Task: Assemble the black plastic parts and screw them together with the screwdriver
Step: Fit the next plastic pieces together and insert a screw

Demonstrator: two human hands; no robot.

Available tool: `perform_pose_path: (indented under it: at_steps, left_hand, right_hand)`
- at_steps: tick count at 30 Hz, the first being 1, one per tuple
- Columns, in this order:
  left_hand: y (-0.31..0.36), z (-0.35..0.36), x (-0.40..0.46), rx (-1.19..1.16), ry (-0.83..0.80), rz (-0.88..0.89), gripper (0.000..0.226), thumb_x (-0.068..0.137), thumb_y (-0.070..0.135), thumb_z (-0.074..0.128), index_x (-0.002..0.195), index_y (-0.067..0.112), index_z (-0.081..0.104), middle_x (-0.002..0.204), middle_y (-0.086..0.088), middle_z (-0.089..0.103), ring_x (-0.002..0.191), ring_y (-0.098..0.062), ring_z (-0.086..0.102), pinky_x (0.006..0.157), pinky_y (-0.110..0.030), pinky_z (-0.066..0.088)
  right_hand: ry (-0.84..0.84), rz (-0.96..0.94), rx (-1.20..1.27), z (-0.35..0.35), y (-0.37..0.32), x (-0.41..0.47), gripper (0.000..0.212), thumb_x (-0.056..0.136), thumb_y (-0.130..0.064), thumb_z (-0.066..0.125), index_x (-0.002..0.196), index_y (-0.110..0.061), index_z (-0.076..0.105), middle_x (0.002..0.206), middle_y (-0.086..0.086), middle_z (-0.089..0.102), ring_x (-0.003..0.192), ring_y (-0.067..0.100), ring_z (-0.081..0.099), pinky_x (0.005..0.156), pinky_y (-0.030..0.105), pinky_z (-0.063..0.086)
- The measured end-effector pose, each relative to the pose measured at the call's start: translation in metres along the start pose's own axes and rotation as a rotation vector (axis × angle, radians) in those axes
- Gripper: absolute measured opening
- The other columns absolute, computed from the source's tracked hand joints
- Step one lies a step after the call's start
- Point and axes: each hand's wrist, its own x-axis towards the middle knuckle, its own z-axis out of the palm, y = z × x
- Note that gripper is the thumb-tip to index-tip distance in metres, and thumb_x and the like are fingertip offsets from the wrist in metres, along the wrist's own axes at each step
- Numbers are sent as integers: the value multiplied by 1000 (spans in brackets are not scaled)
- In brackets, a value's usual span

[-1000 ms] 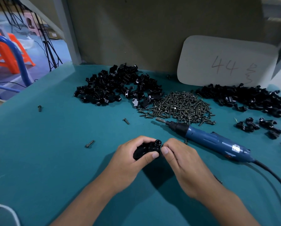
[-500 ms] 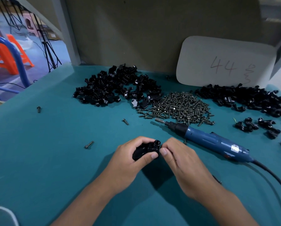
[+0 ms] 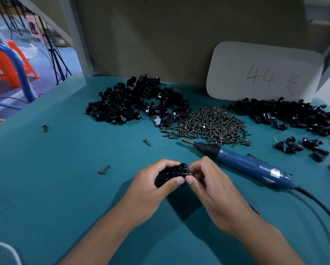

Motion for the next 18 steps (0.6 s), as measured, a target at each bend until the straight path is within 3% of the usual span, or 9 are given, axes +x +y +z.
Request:
perform_pose_path:
  at_steps: [9, 15, 18]
  left_hand:
    - [-2, 1, 0, -8, 24, -13, 34, 83, 59, 66, 113, 44, 62, 108, 18, 72, 103, -3, 67, 88, -19, 50]
    - [-2, 1, 0, -47, 31, -30, 29, 83, 57, 70, 107, 42, 63, 106, 13, 73, 99, -8, 69, 87, -27, 54]
    - [-3, 0, 0, -46, 13, -42, 35, 78, 52, 78, 107, 42, 62, 105, 15, 72, 100, -5, 69, 86, -19, 52]
  right_hand:
    - [8, -31, 12, 1, -1, 1, 20, 100, -62, 34, 105, -45, 42, 105, -23, 45, 98, 3, 52, 75, 22, 41]
    - [17, -29, 106, 2, 0, 2, 14, 100, -63, 39, 108, -52, 43, 118, -29, 51, 112, -5, 54, 84, 6, 37]
    - [38, -40, 108, 3, 1, 1, 10, 100, -63, 39, 107, -56, 42, 117, -32, 53, 113, -5, 53, 86, 7, 37]
